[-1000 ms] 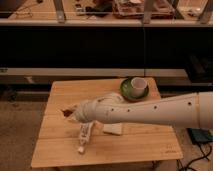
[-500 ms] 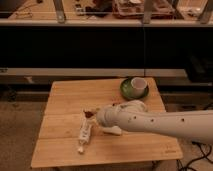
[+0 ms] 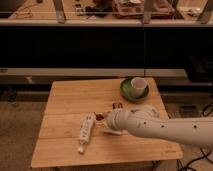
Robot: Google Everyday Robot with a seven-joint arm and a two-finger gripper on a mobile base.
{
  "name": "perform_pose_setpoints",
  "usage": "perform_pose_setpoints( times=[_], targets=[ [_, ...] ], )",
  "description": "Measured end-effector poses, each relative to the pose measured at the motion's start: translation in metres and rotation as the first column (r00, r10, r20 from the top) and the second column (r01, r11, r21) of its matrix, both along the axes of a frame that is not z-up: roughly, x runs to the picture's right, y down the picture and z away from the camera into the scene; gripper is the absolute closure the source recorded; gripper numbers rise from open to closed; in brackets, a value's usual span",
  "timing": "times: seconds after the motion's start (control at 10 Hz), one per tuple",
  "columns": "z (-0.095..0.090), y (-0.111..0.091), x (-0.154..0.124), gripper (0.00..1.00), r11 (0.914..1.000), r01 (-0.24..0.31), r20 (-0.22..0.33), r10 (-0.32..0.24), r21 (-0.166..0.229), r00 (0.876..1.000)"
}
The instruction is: Place the pepper on the white sponge
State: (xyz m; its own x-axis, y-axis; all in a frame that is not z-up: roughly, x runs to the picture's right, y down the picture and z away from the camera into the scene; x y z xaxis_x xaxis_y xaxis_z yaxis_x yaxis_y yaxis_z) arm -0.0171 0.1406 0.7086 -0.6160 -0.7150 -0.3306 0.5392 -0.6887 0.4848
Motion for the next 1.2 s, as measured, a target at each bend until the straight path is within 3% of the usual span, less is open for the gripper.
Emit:
perform_pose_setpoints(
  times=[0.2, 0.4, 0.6, 1.0, 1.2],
  targets=[
    [0.0, 0.0, 0.0, 0.69, 1.0, 0.0, -0.001, 0.0, 0.0, 1.0],
    [0.0, 0.0, 0.0, 0.89, 1.0, 0.0, 0.0, 0.0, 0.001, 1.0],
    [0.003, 0.0, 0.001, 1.0, 1.0, 0.003, -0.002, -0.003, 0.0, 1.0],
    [0.056, -0.006, 0.016, 1.0, 0.9976, 0.06, 0.007, -0.061, 0.035, 0.998],
    [0.067, -0.014, 0.009, 1.0, 0.9948, 0.078, 0.049, -0.081, 0.066, 0.995]
  ],
)
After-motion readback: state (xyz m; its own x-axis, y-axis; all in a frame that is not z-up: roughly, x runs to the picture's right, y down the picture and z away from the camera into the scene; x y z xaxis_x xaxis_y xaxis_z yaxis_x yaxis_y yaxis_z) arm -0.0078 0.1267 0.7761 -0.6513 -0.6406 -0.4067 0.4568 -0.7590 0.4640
